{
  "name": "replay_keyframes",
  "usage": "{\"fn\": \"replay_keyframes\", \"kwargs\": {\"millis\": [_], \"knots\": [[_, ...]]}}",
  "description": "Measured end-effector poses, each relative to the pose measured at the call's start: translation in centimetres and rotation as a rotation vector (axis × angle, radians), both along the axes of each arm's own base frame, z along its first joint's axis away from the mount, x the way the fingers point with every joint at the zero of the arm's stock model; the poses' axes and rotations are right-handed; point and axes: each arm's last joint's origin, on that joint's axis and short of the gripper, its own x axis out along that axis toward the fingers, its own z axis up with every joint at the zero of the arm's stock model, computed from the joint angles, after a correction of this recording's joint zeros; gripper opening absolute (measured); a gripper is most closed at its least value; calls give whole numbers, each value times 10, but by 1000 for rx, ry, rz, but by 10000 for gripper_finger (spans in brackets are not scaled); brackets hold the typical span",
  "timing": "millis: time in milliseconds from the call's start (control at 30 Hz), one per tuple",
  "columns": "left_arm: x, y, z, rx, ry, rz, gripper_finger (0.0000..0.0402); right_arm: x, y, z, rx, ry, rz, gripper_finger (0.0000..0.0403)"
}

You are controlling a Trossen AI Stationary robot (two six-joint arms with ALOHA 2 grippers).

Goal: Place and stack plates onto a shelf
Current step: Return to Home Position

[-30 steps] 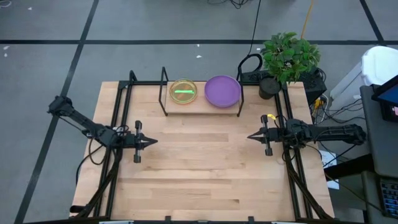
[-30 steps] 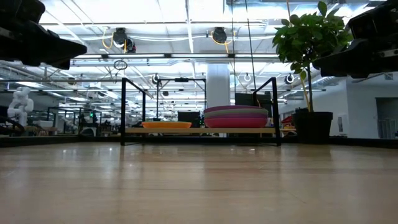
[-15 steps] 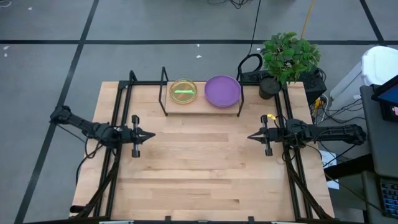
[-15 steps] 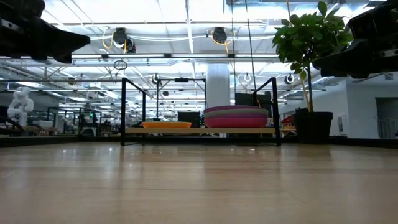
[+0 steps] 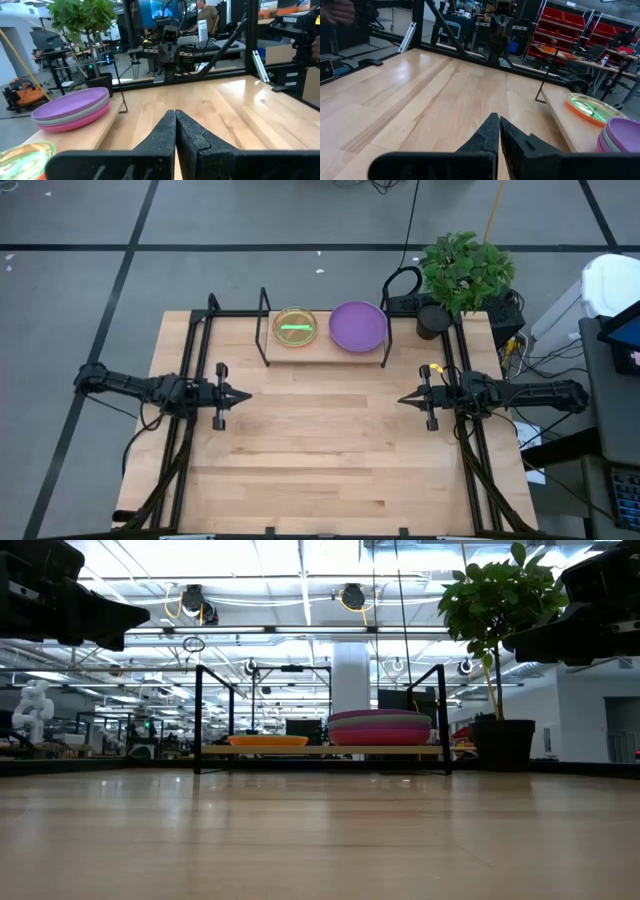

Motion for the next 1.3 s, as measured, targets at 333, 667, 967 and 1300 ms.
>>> {"fn": "replay_keyframes", "kwargs": {"millis": [333,667,967,1300], "knots": [[0,2,4,25,-38,-8,3,0,0,0,8,-1,0,0],[1,9,-1,-7,12,37,3,0,0,0,17,-1,1,0],[1,11,-5,-52,49,55,3,0,0,0,18,6,0,0],[-2,10,-4,-15,34,2,3,0,0,-1,22,13,-1,0]]}}
